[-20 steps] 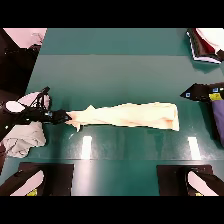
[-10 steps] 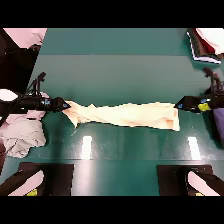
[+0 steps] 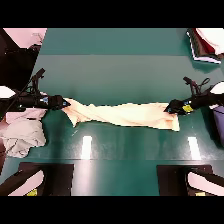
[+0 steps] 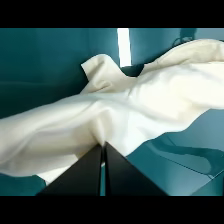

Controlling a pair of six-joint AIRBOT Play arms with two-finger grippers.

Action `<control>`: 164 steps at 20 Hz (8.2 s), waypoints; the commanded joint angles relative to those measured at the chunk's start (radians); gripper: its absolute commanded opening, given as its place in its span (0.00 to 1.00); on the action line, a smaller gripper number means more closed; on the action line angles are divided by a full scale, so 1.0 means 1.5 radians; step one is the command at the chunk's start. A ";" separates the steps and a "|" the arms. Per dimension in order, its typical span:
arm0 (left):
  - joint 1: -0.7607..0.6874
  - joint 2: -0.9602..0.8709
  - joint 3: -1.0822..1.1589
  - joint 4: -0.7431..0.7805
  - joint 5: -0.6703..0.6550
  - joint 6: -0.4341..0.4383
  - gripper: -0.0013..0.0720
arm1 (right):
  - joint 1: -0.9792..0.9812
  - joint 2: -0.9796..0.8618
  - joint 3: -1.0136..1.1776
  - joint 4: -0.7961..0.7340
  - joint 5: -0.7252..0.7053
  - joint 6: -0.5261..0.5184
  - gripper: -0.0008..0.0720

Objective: Fold the shirts.

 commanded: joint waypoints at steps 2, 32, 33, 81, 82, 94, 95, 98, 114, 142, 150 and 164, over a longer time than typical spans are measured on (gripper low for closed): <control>0.000 0.000 0.001 0.002 -0.008 0.001 0.06 | 0.033 -0.014 0.038 -0.049 -0.001 -0.001 0.04; 0.000 0.001 0.034 0.016 -0.042 0.011 0.06 | 0.054 0.026 0.054 -0.151 0.021 -0.268 0.03; 0.000 0.007 0.069 0.030 -0.052 0.006 0.06 | 0.050 0.053 0.068 -0.159 0.013 -0.260 0.03; 0.000 -0.279 0.509 0.128 -0.080 -0.037 0.57 | -0.012 -0.292 0.678 -0.159 0.165 0.016 0.44; 0.000 -0.264 0.509 0.154 -0.109 -0.036 0.51 | -0.012 -0.288 0.666 -0.159 0.201 0.011 0.44; -0.322 -0.072 0.130 0.337 -0.097 -0.132 0.58 | -0.041 0.003 0.254 -0.159 0.099 0.005 0.43; -0.364 -0.072 0.110 0.376 -0.080 -0.149 0.67 | -0.046 0.023 0.237 -0.159 0.091 0.005 0.43; -0.434 -0.072 0.077 0.462 -0.012 -0.194 0.76 | -0.061 0.075 0.192 -0.159 0.076 0.005 0.43; -0.440 -0.124 0.036 0.508 0.053 -0.229 0.49 | -0.063 0.117 0.174 -0.159 0.073 0.005 0.43; -0.423 -0.150 0.068 0.486 0.051 -0.215 0.85 | -0.063 0.117 0.174 -0.159 0.071 0.005 0.43; -0.435 -0.167 0.079 0.524 0.027 -0.216 0.06 | -0.063 0.117 0.174 -0.159 0.073 0.005 0.43; -0.185 0.011 0.040 0.369 -0.003 -0.215 0.06 | -0.263 0.130 -0.110 0.022 0.104 -0.063 0.46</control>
